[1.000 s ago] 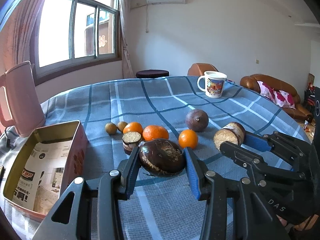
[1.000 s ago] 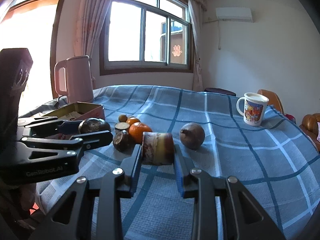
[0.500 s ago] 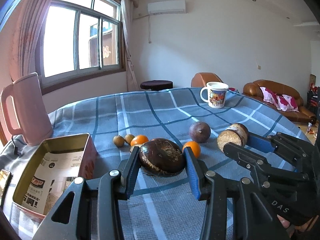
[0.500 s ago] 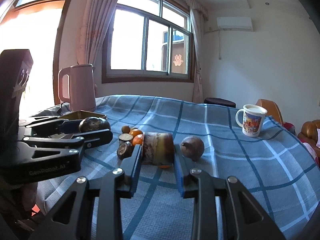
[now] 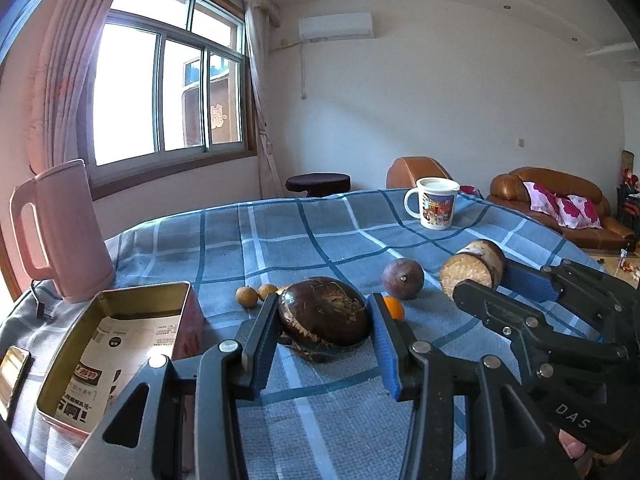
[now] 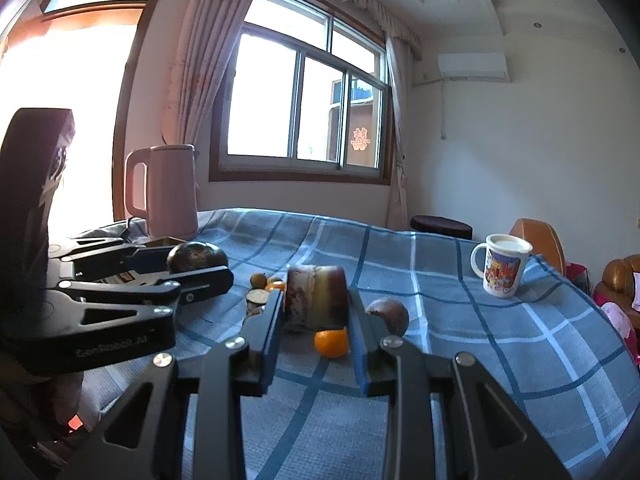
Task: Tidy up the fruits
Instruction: 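Lift and carry both held items toward the open tin box with both tools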
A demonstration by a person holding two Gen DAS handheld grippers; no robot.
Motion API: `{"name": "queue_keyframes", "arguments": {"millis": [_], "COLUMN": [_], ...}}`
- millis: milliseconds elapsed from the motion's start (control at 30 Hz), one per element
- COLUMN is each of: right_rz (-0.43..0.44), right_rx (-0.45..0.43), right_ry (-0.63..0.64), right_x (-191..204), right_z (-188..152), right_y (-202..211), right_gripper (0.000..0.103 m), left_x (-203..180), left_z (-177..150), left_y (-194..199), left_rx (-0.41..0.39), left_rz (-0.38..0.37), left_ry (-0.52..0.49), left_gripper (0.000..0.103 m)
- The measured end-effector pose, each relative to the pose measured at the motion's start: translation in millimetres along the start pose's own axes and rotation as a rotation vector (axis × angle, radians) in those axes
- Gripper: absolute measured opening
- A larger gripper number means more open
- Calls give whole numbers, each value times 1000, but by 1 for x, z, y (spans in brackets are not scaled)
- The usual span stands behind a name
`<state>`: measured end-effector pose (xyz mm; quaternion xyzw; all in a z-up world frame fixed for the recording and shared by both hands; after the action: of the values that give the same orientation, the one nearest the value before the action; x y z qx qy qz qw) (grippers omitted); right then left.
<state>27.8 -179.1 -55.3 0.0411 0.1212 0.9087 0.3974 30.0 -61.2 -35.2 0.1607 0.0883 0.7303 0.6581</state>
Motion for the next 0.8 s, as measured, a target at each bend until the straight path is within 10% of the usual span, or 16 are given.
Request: {"name": "queue_keyframes", "arguments": {"millis": [800], "right_rz": [17], "right_rx": [-55], "right_ry": [48], "right_x": [8], "right_z": [12], "right_y": [3], "right_gripper": [32], "left_x": [10], "left_z": [9], "left_y": [10], "left_rx": [-70], "left_rz": [58], "left_ry": [4], "left_gripper": [45]}}
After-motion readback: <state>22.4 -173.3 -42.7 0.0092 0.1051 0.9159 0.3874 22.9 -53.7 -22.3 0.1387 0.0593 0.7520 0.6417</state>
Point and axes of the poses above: each gripper's, at about its wrist camera, not at the fingertips, and y roughly against the way its jaws point, x to its left, z to its top, the point moved 4 cm from there along -y, roughly the way its jaws point, and after that the axes turned 14 degrees about z, right-handed, at the moved point
